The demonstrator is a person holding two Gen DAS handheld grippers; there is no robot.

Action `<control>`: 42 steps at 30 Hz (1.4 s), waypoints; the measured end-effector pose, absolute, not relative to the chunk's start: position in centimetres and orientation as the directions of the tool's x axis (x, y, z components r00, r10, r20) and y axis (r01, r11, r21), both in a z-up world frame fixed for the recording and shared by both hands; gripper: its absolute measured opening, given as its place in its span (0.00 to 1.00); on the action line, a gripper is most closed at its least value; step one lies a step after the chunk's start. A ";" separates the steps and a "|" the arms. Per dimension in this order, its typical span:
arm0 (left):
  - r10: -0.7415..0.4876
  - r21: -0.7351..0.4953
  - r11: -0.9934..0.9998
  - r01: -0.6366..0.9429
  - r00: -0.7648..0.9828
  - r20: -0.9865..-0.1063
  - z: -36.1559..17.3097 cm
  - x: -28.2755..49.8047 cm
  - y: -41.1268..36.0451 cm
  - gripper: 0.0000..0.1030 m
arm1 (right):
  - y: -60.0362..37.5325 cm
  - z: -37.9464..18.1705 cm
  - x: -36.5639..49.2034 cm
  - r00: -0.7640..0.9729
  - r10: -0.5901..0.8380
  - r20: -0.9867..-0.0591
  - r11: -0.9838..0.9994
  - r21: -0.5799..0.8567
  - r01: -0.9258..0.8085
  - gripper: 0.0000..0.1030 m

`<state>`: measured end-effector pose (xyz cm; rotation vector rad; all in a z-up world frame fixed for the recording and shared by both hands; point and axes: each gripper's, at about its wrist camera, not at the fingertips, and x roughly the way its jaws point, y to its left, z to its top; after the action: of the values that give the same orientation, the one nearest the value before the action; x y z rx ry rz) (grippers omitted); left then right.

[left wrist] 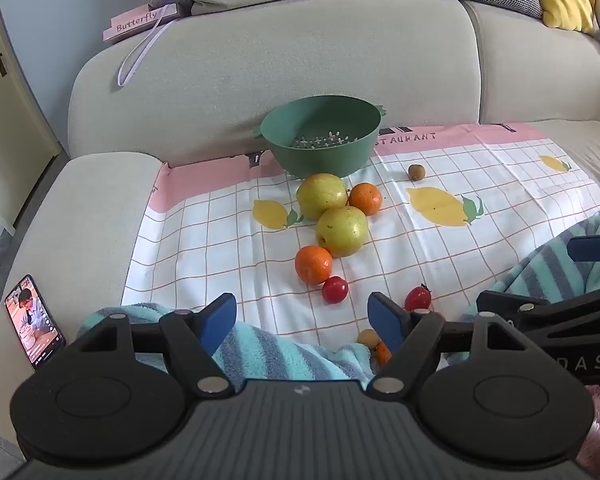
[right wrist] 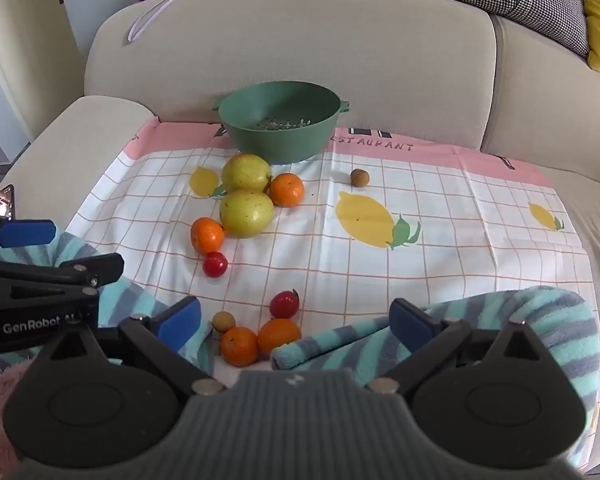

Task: Organize fruits

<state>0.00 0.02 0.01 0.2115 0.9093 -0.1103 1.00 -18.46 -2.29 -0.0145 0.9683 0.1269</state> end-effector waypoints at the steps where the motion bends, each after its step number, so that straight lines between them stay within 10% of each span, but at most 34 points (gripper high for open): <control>1: -0.005 0.136 0.974 0.183 0.612 -0.790 0.0 0.0 0.0 0.85 | -18.5 -2.3 1.0 0.561 0.101 -0.822 0.992 0.044 -0.114 0.94; 42: -0.013 0.125 0.975 0.184 0.610 -0.792 0.1 0.0 0.1 0.85 | -18.6 -2.2 1.1 0.563 0.108 -0.819 0.992 0.052 -0.114 0.95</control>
<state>-0.02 0.05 0.10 0.2021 0.9091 -0.1143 1.06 -18.64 -2.23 -0.0071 0.9634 0.1309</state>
